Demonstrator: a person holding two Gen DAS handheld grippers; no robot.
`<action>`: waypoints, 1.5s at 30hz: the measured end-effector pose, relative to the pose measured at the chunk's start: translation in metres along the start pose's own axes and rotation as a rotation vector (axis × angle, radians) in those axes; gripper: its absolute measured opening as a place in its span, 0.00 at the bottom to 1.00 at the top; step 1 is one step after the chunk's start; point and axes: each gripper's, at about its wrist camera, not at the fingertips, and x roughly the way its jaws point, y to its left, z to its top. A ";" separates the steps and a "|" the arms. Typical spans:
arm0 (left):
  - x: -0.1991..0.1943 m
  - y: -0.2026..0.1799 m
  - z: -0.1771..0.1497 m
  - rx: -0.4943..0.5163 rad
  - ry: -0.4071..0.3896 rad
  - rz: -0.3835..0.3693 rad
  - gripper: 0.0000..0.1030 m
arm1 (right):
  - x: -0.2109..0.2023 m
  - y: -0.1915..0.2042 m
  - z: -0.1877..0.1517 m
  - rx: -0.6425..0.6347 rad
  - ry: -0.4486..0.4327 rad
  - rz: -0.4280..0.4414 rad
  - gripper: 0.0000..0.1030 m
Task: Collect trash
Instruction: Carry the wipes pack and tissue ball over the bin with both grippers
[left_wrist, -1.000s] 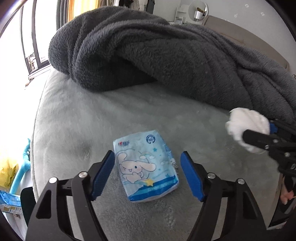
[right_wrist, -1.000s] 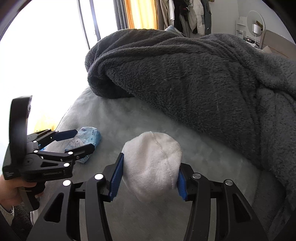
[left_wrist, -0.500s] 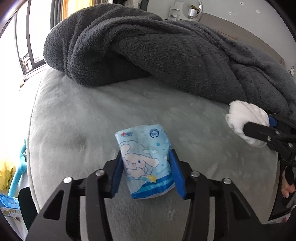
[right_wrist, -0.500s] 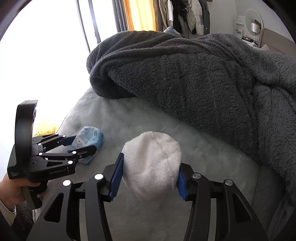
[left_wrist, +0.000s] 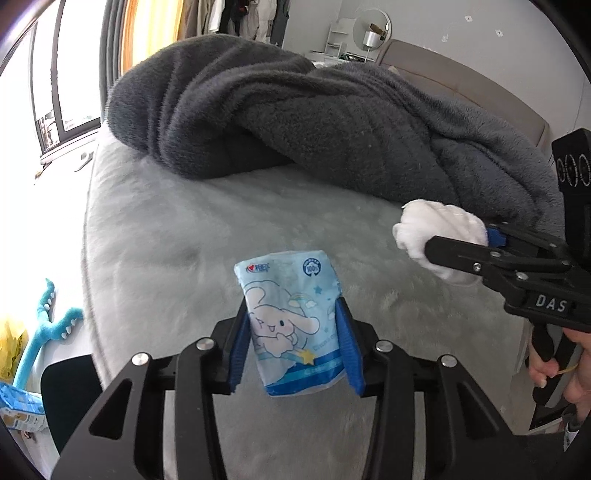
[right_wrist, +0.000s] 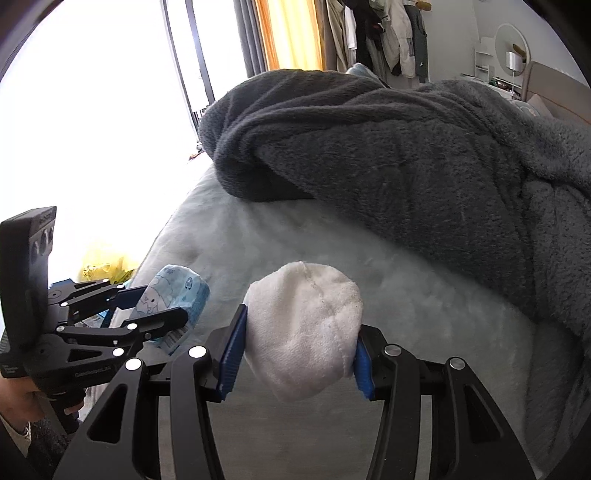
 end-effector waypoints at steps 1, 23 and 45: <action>-0.003 0.002 -0.002 -0.003 -0.002 0.003 0.45 | 0.000 0.005 0.000 -0.002 -0.001 0.006 0.50; -0.071 0.108 -0.040 -0.155 -0.055 0.143 0.45 | 0.021 0.127 0.022 -0.116 -0.034 0.114 0.50; -0.072 0.217 -0.103 -0.306 0.093 0.252 0.45 | 0.062 0.238 0.037 -0.202 -0.014 0.224 0.50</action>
